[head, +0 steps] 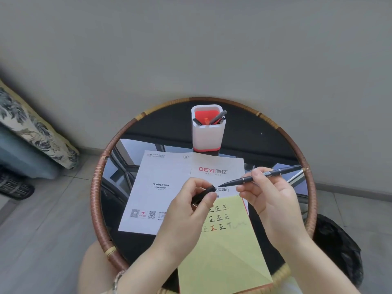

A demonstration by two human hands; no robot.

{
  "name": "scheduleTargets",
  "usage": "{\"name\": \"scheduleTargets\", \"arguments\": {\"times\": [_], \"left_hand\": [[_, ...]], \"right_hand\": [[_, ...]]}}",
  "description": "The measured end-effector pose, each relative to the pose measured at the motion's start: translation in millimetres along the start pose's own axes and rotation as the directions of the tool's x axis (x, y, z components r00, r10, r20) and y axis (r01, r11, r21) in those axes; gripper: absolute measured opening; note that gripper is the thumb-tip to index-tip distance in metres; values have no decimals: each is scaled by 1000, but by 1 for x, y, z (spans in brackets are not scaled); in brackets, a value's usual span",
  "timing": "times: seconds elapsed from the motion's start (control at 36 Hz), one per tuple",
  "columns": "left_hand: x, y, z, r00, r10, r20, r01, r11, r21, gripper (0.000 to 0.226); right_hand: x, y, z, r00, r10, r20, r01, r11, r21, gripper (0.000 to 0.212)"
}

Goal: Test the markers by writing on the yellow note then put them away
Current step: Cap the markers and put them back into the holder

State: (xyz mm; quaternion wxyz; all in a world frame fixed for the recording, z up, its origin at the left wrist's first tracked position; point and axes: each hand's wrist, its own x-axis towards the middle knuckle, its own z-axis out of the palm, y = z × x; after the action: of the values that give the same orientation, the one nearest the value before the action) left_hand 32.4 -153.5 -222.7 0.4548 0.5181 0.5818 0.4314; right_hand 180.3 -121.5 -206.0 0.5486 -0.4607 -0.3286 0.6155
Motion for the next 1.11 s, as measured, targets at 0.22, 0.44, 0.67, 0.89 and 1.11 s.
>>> {"name": "scheduleTargets", "arguments": {"times": [0.22, 0.44, 0.67, 0.89, 1.11], "left_hand": [[1, 3, 5, 999, 20, 38, -21, 999, 39, 12], [6, 12, 9, 972, 222, 71, -231, 959, 162, 9], [9, 18, 18, 895, 422, 146, -447, 840, 307, 11], [12, 19, 18, 977, 191, 97, -195, 980, 40, 18], [31, 24, 11, 835, -320, 449, 495, 793, -355, 27]], "right_hand": [[-3, 1, -1, 1000, 0, 18, 1, 999, -43, 8], [-2, -11, -6, 996, 61, 64, -48, 981, -188, 29], [1, -10, -2, 997, 53, -59, -61, 986, -152, 51], [8, -2, 4, 999, -50, 15, 52, 981, -185, 58], [19, 5, -3, 985, -147, 90, 168, 938, -303, 57]]}}
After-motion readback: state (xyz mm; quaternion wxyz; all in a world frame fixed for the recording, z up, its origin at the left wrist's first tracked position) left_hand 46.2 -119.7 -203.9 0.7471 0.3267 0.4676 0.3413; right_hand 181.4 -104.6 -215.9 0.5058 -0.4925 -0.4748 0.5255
